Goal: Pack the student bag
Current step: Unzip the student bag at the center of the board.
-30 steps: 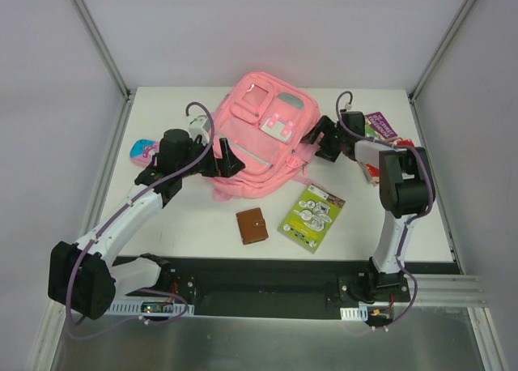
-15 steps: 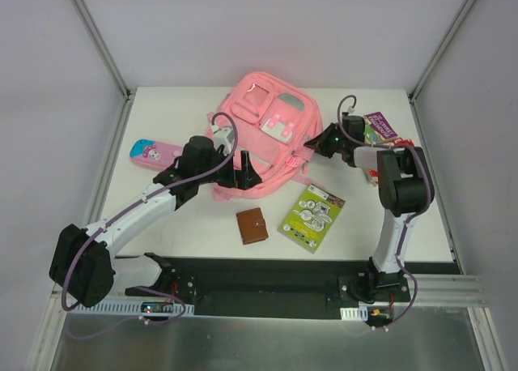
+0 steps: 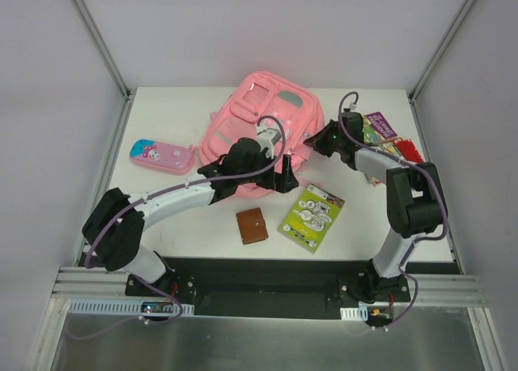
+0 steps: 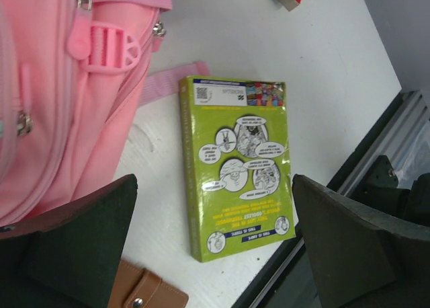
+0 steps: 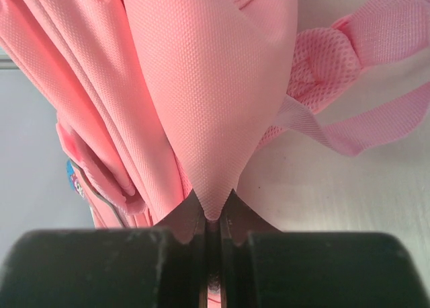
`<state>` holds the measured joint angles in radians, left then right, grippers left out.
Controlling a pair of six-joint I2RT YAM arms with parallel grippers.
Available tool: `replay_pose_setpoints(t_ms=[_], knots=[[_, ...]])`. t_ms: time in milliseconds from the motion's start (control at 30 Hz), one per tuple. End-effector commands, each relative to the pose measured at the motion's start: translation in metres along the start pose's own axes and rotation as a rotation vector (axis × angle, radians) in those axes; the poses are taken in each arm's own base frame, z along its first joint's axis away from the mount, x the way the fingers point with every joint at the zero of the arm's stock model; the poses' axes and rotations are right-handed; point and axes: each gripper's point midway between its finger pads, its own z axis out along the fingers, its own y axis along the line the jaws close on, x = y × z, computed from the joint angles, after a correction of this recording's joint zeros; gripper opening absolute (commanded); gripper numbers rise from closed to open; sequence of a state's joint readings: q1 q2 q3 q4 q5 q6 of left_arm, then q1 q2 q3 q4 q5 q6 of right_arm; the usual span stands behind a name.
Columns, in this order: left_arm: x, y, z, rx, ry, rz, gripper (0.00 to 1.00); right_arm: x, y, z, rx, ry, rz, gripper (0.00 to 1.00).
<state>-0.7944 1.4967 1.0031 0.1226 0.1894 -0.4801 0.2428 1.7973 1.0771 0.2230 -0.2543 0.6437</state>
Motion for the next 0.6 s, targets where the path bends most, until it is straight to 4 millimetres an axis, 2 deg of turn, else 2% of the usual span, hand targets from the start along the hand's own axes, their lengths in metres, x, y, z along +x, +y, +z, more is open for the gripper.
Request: replay_pose_setpoints(t_ms=[0,67,100,200,233,267,300,333,467,567], knots=[[-0.028,-0.027,0.016,0.110,-0.129,-0.007,0.99,-0.033,0.056,-0.034,-0.097,-0.111,-0.035,0.01],[-0.019,-0.032,0.028,0.129,-0.120,-0.015,0.99,-0.033,0.058,-0.040,-0.088,-0.110,-0.024,0.01],[-0.022,-0.039,0.032,0.145,-0.126,-0.008,0.98,-0.031,0.059,-0.041,-0.091,-0.103,-0.023,0.01],[-0.017,-0.034,0.048,0.085,-0.170,-0.015,0.95,-0.029,0.060,-0.050,-0.066,-0.089,-0.038,0.01],[-0.010,-0.030,0.049,0.066,-0.190,-0.012,0.94,-0.030,0.056,-0.053,-0.046,-0.100,-0.044,0.01],[-0.019,-0.033,0.049,0.079,-0.243,-0.008,0.94,-0.033,0.055,-0.055,-0.042,-0.116,-0.050,0.01],[-0.017,-0.029,0.052,0.064,-0.235,-0.001,0.95,-0.034,0.058,-0.057,-0.052,-0.119,-0.071,0.01],[-0.024,-0.031,0.054,0.062,-0.241,0.010,0.95,-0.038,0.066,-0.059,-0.064,-0.116,-0.110,0.01],[-0.019,-0.039,0.063,0.107,-0.205,0.047,0.92,-0.028,0.071,-0.061,-0.100,-0.032,-0.201,0.01],[-0.013,-0.030,0.067,0.087,-0.211,0.034,0.91,-0.020,0.070,-0.067,-0.122,0.022,-0.231,0.01]])
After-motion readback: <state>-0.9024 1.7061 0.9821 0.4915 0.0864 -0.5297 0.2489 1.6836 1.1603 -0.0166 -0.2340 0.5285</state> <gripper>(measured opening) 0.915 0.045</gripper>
